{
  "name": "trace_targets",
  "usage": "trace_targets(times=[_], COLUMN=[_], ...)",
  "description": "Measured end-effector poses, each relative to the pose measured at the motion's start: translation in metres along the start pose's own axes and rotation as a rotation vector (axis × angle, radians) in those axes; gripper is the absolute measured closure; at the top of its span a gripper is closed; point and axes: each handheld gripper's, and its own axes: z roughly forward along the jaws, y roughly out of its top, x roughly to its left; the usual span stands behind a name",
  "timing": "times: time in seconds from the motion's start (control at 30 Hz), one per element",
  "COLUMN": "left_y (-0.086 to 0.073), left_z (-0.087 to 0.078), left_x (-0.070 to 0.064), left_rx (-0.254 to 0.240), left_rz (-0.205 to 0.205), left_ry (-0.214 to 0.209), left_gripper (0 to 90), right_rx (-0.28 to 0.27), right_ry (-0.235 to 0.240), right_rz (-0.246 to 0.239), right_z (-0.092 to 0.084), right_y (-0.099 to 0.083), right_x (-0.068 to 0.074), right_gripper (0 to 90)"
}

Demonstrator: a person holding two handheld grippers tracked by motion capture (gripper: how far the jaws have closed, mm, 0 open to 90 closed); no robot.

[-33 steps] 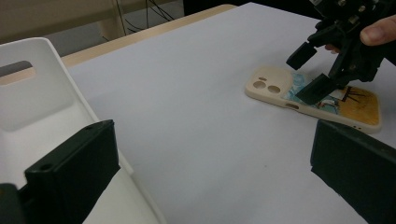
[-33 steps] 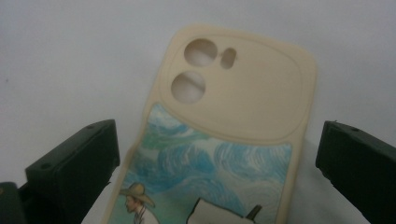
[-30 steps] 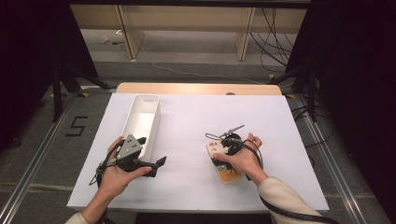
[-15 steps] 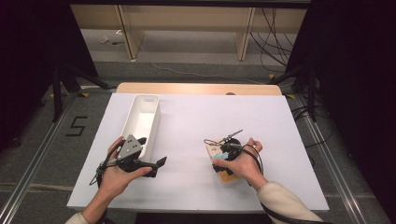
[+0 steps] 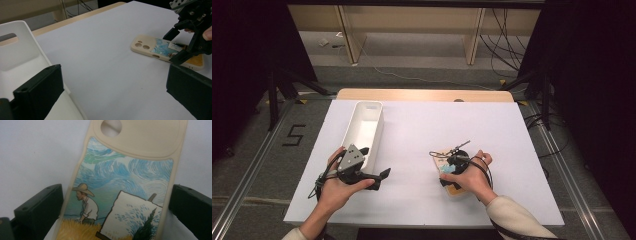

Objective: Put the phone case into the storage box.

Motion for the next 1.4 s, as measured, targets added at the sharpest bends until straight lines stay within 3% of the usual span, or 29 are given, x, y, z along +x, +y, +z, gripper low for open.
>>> trace_targets(times=[0.27,1.4], left_y=[-0.0002,-0.0003], left_z=[0.0003,0.0003], left_x=[-0.0004,-0.0003], left_rx=[0.000,0.000], left_rz=[-0.004,-0.003], left_ry=[-0.001,0.000], left_gripper=[0.3,0.3], right_rx=[0.009,0.021], right_ry=[-0.029,-0.068], right_rz=[0.010,0.073], right_z=[0.0014,-0.0011], right_y=[0.0007,0.0010], right_x=[0.0037,0.0098], right_gripper=[0.7,6.7])
